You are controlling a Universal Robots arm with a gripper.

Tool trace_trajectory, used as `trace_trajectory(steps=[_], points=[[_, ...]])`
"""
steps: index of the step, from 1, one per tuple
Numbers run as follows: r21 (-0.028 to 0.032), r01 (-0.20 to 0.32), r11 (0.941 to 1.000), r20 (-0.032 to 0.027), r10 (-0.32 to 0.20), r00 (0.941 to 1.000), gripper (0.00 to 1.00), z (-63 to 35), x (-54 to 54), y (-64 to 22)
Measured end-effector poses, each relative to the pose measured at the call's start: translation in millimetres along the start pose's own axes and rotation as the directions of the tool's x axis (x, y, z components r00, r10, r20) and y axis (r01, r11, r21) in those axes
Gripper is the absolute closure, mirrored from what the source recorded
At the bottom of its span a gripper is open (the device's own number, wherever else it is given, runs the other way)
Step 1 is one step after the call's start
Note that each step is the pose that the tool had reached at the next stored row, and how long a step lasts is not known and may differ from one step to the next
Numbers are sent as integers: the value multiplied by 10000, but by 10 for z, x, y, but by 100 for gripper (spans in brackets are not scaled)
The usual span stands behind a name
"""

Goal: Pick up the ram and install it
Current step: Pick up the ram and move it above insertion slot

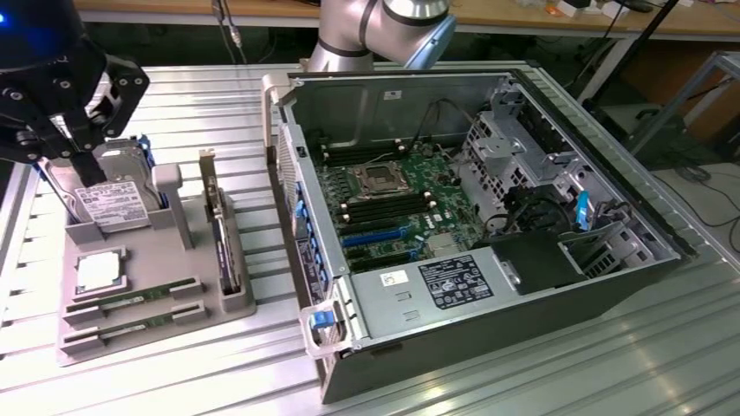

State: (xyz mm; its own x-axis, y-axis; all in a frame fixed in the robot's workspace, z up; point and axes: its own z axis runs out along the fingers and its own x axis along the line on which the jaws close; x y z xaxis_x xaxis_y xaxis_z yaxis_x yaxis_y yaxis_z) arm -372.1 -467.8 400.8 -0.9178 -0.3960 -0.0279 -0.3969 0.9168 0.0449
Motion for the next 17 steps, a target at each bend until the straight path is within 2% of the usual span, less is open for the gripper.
trace_trajectory(steps=[2, 4, 5, 8, 12, 17], points=[[-19, 647, 9979, -29, -647, 9979, 89, 2, 0, 0], [-43, 1406, 9901, -61, -1406, 9900, 89, 4, 0, 0], [-56, 1755, 9845, -74, -1755, 9844, 89, 5, 0, 0], [-94, 2761, 9611, -113, -2762, 9610, 89, 9, 0, 0], [-124, 3448, 9386, -138, -3450, 9385, 89, 11, 0, 0], [-194, 4894, 8718, -183, -4897, 8717, 89, 18, 0, -1]])
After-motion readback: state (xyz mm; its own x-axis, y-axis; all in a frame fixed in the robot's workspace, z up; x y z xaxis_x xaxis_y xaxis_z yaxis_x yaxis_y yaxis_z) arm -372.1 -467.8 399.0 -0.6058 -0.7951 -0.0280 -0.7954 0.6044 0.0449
